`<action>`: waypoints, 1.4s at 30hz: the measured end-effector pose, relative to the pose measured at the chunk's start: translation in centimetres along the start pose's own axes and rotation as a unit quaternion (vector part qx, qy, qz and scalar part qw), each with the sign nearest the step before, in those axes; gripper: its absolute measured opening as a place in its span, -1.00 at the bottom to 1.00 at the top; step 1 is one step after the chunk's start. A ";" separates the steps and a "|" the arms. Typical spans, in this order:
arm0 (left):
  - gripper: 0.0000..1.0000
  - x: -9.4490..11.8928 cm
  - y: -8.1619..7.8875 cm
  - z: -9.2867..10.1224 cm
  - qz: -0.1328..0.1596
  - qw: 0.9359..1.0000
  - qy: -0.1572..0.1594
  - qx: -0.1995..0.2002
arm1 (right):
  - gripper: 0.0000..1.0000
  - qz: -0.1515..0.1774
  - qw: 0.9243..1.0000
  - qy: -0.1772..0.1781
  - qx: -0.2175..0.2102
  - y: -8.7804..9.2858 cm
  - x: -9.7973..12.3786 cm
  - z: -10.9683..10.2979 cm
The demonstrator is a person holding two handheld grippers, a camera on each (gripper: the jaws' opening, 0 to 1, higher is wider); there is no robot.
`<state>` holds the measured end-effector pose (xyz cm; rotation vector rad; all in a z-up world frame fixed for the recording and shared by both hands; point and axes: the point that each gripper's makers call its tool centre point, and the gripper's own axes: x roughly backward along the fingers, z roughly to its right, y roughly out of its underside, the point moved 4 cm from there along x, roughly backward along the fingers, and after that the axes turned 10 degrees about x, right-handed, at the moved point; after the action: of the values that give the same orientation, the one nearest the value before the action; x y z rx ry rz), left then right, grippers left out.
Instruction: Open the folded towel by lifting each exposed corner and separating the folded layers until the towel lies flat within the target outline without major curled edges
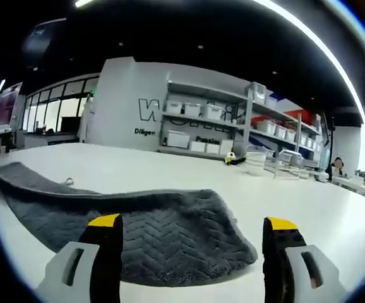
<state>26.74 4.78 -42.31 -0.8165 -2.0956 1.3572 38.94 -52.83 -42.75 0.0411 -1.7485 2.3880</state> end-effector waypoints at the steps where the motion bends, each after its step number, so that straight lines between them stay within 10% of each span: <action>1: -0.93 0.1 0.5 0.1 -0.016 1.000 -0.007 -0.012 | 0.86 -0.001 1.000 0.000 0.001 0.0 0.0 0.0; 19: -0.82 -0.6 2.5 4.0 -0.057 0.998 -0.002 -0.039 | 0.84 0.001 1.000 0.004 -0.003 0.0 0.0 0.2; 29: -0.50 -1.2 -0.2 4.0 0.005 0.999 -0.016 0.032 | 0.82 0.000 1.000 0.009 -0.011 0.1 0.1 0.5; 42: -0.53 -3.7 1.5 3.2 -0.114 0.986 -0.125 0.011 | 0.81 -0.001 1.000 0.007 -0.016 0.2 0.0 0.6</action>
<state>27.40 0.63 -45.21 -0.3968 -2.2756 1.4135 38.88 -53.44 -42.71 0.0235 -1.7796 2.3520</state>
